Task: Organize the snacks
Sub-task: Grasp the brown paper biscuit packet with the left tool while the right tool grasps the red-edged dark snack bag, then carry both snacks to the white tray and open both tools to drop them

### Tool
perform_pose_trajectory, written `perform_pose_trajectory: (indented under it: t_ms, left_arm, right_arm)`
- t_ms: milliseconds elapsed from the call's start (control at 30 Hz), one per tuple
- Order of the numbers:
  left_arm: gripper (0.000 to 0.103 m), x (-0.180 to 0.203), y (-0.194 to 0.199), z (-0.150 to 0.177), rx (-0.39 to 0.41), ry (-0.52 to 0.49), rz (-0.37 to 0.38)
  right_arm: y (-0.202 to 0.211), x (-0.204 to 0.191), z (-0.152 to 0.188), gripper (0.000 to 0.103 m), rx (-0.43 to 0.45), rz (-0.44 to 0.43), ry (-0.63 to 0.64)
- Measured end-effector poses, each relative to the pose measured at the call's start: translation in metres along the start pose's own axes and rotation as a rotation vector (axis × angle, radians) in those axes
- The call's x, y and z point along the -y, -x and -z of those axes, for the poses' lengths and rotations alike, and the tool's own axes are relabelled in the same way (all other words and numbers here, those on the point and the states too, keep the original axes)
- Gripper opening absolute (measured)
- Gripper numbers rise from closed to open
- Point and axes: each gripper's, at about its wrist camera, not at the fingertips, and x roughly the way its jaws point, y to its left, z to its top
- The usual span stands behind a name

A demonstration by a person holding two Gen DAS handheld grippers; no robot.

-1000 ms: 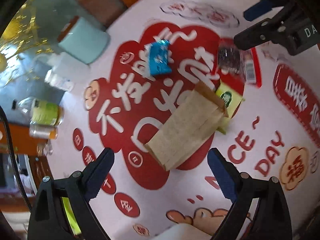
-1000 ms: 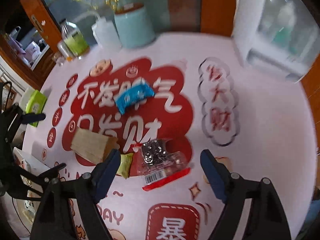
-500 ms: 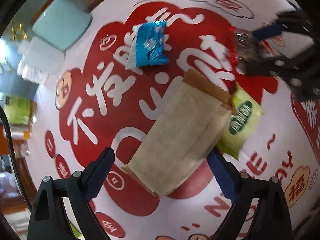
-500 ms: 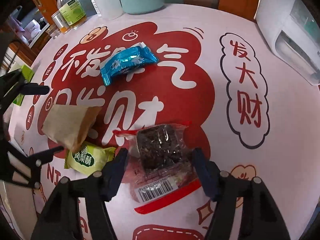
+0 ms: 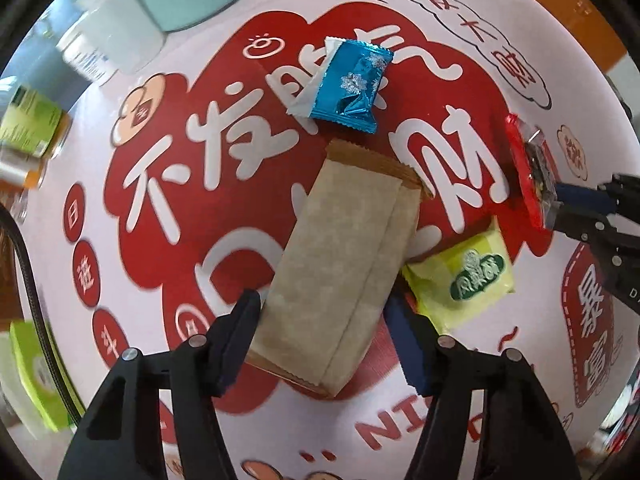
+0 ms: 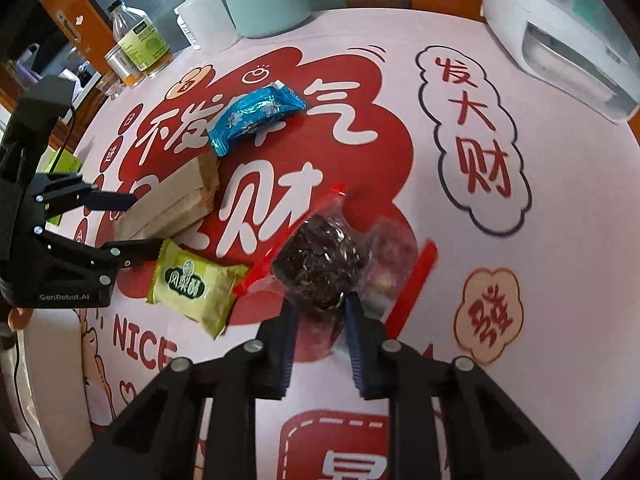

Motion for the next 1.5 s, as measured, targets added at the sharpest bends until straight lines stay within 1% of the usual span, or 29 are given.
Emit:
perform_pose_trajectory:
  t_ms: [100, 133, 167, 200, 233, 267, 300, 367, 433, 467, 533, 567, 667, 733, 767, 800, 833, 867, 967, 1033, 1133, 1300, 1333, 1400, 1467, 1500]
  left_arm:
    - [0.061, -0.001, 0.024, 0.01, 0.028, 0.059, 0.009]
    - [0.052, -0.002, 0.037, 0.014, 0.046, 0.085, 0.024]
    - [0.026, -0.001, 0.048, 0.017, 0.06, 0.102, 0.042]
    - [0.01, -0.002, 0.06, 0.021, 0.068, 0.121, 0.041]
    - [0.007, -0.005, 0.073, 0.026, 0.068, 0.153, 0.041]
    - [0.007, -0.008, 0.086, 0.028, 0.078, 0.171, 0.072]
    - [0.006, -0.009, 0.105, 0.037, 0.116, 0.189, 0.11]
    - [0.004, -0.009, 0.128, 0.048, 0.164, 0.197, 0.11]
    - [0.004, -0.01, 0.154, 0.064, 0.212, 0.208, 0.133]
    - [0.004, -0.008, 0.163, 0.067, 0.222, 0.212, 0.139]
    - [0.004, -0.008, 0.172, 0.079, 0.226, 0.221, 0.157]
    - [0.005, -0.01, 0.173, 0.083, 0.224, 0.233, 0.154]
    - [0.021, -0.009, 0.168, 0.09, 0.2, 0.279, 0.173]
    - [0.046, -0.009, 0.156, 0.092, 0.185, 0.342, 0.195]
    - [0.052, -0.009, 0.147, 0.093, 0.185, 0.362, 0.198]
    - [0.063, -0.008, 0.14, 0.092, 0.187, 0.387, 0.197]
    - [0.068, -0.007, 0.131, 0.09, 0.189, 0.417, 0.188]
    - [0.068, -0.006, 0.123, 0.087, 0.188, 0.44, 0.179]
    - [0.068, -0.005, 0.09, 0.077, 0.146, 0.535, 0.142]
    - [0.068, -0.007, 0.062, 0.07, 0.105, 0.619, 0.114]
    - [0.068, -0.008, 0.034, 0.064, 0.059, 0.696, 0.092]
    - [0.068, -0.003, 0.007, 0.055, 0.024, 0.73, 0.032]
    - [0.068, -0.002, 0.004, 0.053, 0.017, 0.732, 0.011]
    - [0.068, 0.0, -0.001, 0.05, 0.005, 0.74, -0.004]
    - [0.066, 0.002, -0.004, 0.049, 0.0, 0.751, -0.039]
    - [0.065, 0.002, -0.004, 0.048, 0.003, 0.757, -0.04]
  right_arm:
    - [0.009, 0.002, 0.005, 0.02, 0.008, -0.017, -0.04]
    - [0.015, 0.002, 0.008, 0.02, 0.018, -0.027, -0.051]
    - [0.021, 0.001, 0.01, 0.02, 0.028, -0.034, -0.059]
    - [0.03, 0.001, 0.012, 0.02, 0.042, -0.044, -0.068]
    - [0.038, -0.001, 0.015, 0.02, 0.058, -0.051, -0.074]
    - [0.047, -0.003, 0.017, 0.02, 0.075, -0.059, -0.079]
    - [0.06, -0.006, 0.021, 0.02, 0.099, -0.075, -0.086]
    - [0.079, -0.013, 0.027, 0.02, 0.132, -0.093, -0.093]
    - [0.102, -0.022, 0.035, 0.02, 0.173, -0.109, -0.088]
    - [0.111, -0.027, 0.039, 0.02, 0.19, -0.114, -0.083]
    - [0.131, -0.039, 0.048, 0.02, 0.225, -0.121, -0.067]
    - [0.138, -0.043, 0.051, 0.02, 0.235, -0.124, -0.06]
    - [0.153, -0.054, 0.062, 0.02, 0.257, -0.135, -0.047]
    - [0.154, -0.057, 0.067, 0.02, 0.256, -0.141, -0.041]
    - [0.154, -0.058, 0.07, 0.02, 0.256, -0.139, -0.038]
    - [0.153, -0.058, 0.072, 0.02, 0.254, -0.135, -0.032]
    - [0.152, -0.058, 0.073, 0.02, 0.251, -0.137, -0.031]
    - [0.151, -0.057, 0.075, 0.02, 0.248, -0.141, -0.032]
    - [0.146, -0.048, 0.078, 0.02, 0.238, -0.156, -0.043]
    - [0.142, -0.041, 0.079, 0.02, 0.23, -0.165, -0.049]
    - [0.138, -0.028, 0.079, 0.02, 0.223, -0.175, -0.058]
    - [0.131, -0.003, 0.079, 0.02, 0.208, -0.186, -0.069]
    - [0.129, 0.001, 0.079, 0.02, 0.205, -0.187, -0.069]
    - [0.126, 0.009, 0.079, 0.02, 0.196, -0.19, -0.07]
    - [0.123, 0.015, 0.078, 0.02, 0.189, -0.192, -0.07]
    - [0.121, 0.019, 0.078, 0.02, 0.184, -0.197, -0.072]
